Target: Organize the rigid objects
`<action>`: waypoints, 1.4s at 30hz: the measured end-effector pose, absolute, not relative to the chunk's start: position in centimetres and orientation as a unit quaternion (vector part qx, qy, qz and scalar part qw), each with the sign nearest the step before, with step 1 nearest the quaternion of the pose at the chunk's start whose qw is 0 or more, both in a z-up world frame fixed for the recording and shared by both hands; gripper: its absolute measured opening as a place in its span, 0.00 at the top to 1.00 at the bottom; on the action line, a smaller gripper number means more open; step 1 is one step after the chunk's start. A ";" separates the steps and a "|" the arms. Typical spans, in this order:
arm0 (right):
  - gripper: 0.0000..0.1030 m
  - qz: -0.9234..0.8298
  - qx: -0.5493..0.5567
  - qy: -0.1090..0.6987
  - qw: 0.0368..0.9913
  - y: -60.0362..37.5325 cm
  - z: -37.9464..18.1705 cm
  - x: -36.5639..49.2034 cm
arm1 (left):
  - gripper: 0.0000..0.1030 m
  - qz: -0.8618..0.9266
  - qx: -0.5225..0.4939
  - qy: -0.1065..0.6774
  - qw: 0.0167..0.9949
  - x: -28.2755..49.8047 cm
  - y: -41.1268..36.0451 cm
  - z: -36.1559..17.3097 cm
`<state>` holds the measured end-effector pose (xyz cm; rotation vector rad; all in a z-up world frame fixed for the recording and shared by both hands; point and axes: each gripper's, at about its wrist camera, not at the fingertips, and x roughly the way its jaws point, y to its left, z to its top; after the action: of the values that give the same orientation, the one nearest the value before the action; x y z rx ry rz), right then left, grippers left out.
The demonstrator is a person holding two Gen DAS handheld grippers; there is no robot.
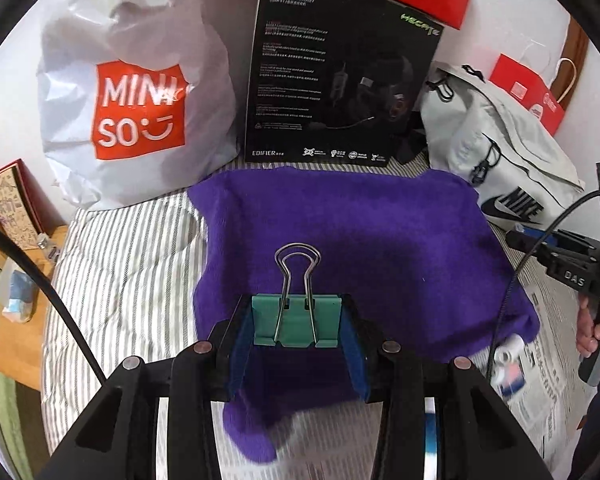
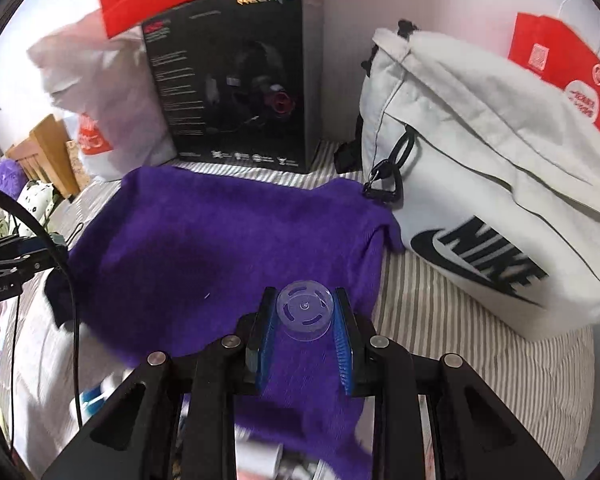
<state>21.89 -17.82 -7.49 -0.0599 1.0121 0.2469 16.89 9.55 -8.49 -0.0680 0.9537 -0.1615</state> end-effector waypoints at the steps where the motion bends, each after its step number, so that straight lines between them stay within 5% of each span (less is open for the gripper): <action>1: 0.74 0.117 -0.029 0.486 0.866 -17.8 -7.9 22.4 | 0.62 -0.077 -0.033 0.461 0.884 17.5 9.5 -8.8; 22: 0.74 0.118 -0.062 0.548 0.826 -14.9 -13.9 30.0 | 0.62 -0.090 -0.048 0.479 0.872 22.3 10.0 -11.7; 26: 0.58 0.111 -0.072 0.549 0.826 -15.2 -13.8 29.7 | 0.62 -0.088 -0.047 0.484 0.869 23.4 10.1 -12.4; 42: 0.46 0.109 -0.026 0.513 0.851 -18.8 -7.9 19.7 | 0.62 -0.069 0.000 0.521 0.851 27.0 7.7 -14.7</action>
<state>19.71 -18.79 -7.90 -0.0555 1.0807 0.2287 26.97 7.70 -14.71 -0.0001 1.0964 -0.1453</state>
